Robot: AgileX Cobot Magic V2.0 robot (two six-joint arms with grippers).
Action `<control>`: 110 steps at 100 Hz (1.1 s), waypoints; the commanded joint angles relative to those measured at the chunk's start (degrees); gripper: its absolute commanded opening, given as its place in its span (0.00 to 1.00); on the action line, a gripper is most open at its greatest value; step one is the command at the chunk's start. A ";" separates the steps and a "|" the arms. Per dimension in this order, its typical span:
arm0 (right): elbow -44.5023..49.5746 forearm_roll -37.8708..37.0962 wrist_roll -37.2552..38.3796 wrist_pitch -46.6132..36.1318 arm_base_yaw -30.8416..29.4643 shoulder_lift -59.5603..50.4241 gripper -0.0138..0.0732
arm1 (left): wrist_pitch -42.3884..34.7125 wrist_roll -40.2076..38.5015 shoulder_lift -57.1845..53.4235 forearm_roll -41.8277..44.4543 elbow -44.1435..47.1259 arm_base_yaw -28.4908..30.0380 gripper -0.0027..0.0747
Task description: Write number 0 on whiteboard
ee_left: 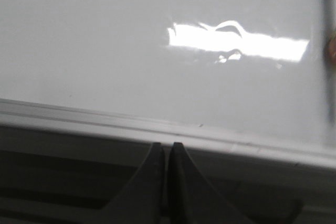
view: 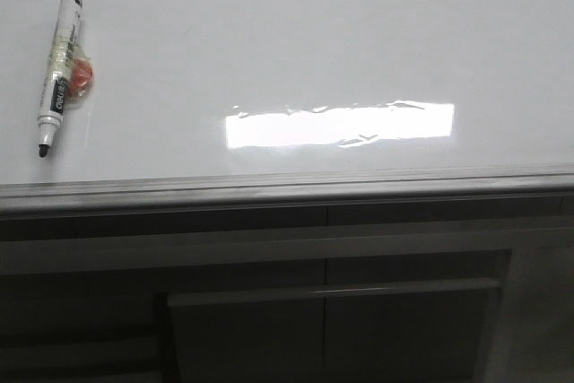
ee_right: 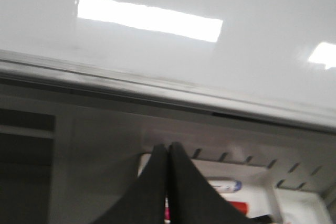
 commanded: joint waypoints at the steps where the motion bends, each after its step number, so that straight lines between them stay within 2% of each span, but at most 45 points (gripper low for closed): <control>1: 0.74 -10.87 -0.11 -8.95 -0.36 -0.84 0.07 | -8.09 -0.40 -1.68 -16.50 1.81 -0.46 0.01; 12: 0.63 -14.22 -0.11 -17.52 -0.36 -0.84 0.07 | -8.82 -0.40 -1.68 -29.92 1.81 -0.46 0.01; 29: 0.62 -13.28 0.24 -29.12 -0.36 -0.84 0.07 | -8.70 -0.40 -1.68 -35.31 1.81 -0.46 0.01; 34: 0.62 -10.65 3.15 -33.73 -0.36 -0.84 0.07 | -8.61 -0.40 -1.68 -38.01 1.81 -0.46 0.01; 39: 0.62 -6.21 9.60 -37.22 -0.36 -0.84 0.07 | -8.61 -0.40 -1.68 -40.66 1.81 -0.46 0.01; 44: 0.62 -1.37 15.38 -37.48 -0.36 -0.84 0.07 | -8.86 -0.40 -1.68 -43.06 1.81 -0.46 0.01; 56: 0.55 7.32 25.77 -32.73 -0.36 -0.84 0.07 | -8.54 -0.29 -1.68 -44.64 1.67 -0.46 0.01; 64: 0.23 7.84 28.29 -32.41 -0.36 -0.84 0.07 | -7.51 1.01 -1.68 -44.53 0.85 -0.46 0.01; 71: -2.12 7.84 32.44 -30.37 -0.36 -0.84 0.08 | -5.89 6.48 -1.68 -44.30 -1.67 -0.46 0.01; 79: -7.00 7.84 33.96 -20.51 0.35 -0.16 0.08 | -1.84 17.12 -0.78 -44.16 -5.89 -0.46 0.01; 87: -12.77 7.55 32.55 -10.27 2.36 2.18 0.08 | 4.93 27.50 2.13 -41.97 -12.11 -0.46 0.01; 92: -16.93 7.55 29.27 -4.87 4.23 4.69 0.08 | 9.74 32.18 6.12 -37.25 -16.33 -0.46 0.01; 97: -20.47 7.96 24.79 0.05 6.61 7.60 0.08 | 13.83 32.93 10.22 -30.77 -20.50 -0.46 0.01; 110: -28.34 8.49 13.40 13.10 14.02 15.10 0.08 | 16.47 30.14 16.79 -12.49 -28.67 -4.12 0.01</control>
